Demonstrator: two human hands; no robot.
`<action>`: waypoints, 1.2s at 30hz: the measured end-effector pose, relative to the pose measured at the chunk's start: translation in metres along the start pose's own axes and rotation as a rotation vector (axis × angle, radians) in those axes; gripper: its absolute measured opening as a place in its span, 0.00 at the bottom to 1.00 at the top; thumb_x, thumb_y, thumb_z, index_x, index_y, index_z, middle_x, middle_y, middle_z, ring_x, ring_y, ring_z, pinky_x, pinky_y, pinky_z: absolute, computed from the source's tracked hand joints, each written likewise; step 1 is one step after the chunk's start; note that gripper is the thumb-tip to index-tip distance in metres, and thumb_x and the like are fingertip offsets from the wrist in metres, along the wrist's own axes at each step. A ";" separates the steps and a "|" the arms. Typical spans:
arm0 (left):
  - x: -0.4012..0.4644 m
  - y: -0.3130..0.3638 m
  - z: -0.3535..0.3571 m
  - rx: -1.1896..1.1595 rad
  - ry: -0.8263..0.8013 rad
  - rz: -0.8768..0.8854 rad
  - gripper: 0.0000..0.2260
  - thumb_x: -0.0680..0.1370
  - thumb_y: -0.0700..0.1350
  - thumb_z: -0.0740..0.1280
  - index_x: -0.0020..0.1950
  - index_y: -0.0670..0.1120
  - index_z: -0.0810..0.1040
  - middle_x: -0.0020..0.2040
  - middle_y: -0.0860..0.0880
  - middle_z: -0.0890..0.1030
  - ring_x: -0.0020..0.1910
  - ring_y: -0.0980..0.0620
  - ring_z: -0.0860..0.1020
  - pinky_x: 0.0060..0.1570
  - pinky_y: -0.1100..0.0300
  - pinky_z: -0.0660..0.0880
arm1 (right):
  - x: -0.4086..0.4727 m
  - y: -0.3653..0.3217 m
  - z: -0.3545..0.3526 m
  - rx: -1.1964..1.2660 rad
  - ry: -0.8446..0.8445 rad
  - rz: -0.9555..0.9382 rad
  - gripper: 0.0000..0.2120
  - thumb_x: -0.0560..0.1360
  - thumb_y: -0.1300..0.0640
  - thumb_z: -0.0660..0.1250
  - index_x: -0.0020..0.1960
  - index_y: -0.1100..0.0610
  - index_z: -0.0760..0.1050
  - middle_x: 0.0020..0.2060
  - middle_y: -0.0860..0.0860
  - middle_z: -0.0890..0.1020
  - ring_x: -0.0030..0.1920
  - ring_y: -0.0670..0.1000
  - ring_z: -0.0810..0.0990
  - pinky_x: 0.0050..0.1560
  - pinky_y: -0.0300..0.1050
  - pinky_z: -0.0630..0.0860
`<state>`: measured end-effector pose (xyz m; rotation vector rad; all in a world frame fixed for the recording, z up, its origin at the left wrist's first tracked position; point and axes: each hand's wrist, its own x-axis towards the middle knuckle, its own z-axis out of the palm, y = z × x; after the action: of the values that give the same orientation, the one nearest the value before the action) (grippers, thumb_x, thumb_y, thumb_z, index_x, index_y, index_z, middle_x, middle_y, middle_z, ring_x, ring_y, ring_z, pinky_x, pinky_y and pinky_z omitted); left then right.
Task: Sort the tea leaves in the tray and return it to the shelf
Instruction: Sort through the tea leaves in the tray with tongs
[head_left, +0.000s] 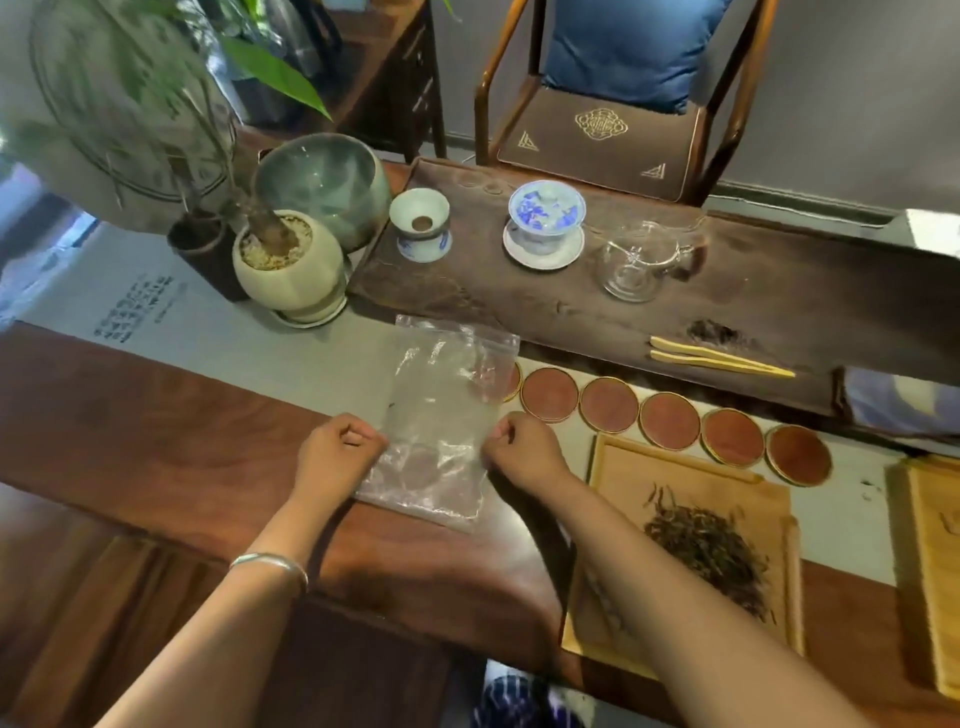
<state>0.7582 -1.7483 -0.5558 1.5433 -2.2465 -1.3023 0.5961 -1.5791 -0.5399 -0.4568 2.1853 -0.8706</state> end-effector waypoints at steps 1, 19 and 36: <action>0.000 0.003 -0.001 0.003 0.005 0.005 0.05 0.65 0.46 0.74 0.36 0.50 0.79 0.31 0.49 0.81 0.30 0.52 0.78 0.34 0.61 0.72 | 0.000 -0.002 -0.001 -0.026 -0.020 -0.016 0.03 0.70 0.62 0.66 0.42 0.62 0.77 0.40 0.56 0.83 0.44 0.55 0.80 0.42 0.45 0.73; -0.136 0.078 0.103 0.249 -0.114 0.643 0.05 0.72 0.39 0.73 0.45 0.41 0.79 0.40 0.46 0.80 0.39 0.46 0.79 0.42 0.64 0.69 | 0.025 0.072 -0.227 -0.819 0.321 -0.269 0.19 0.76 0.52 0.65 0.64 0.60 0.69 0.54 0.61 0.73 0.54 0.63 0.73 0.51 0.55 0.74; -0.149 0.052 0.153 0.117 -0.202 0.561 0.03 0.76 0.44 0.66 0.45 0.46 0.77 0.39 0.58 0.73 0.39 0.62 0.70 0.42 0.61 0.68 | -0.128 0.113 -0.184 -0.437 0.654 -0.324 0.11 0.77 0.50 0.62 0.55 0.56 0.69 0.44 0.46 0.69 0.39 0.43 0.68 0.34 0.38 0.64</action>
<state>0.7109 -1.5337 -0.5631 0.7271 -2.6428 -1.2058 0.5398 -1.3469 -0.4630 -0.8483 2.9857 -0.7728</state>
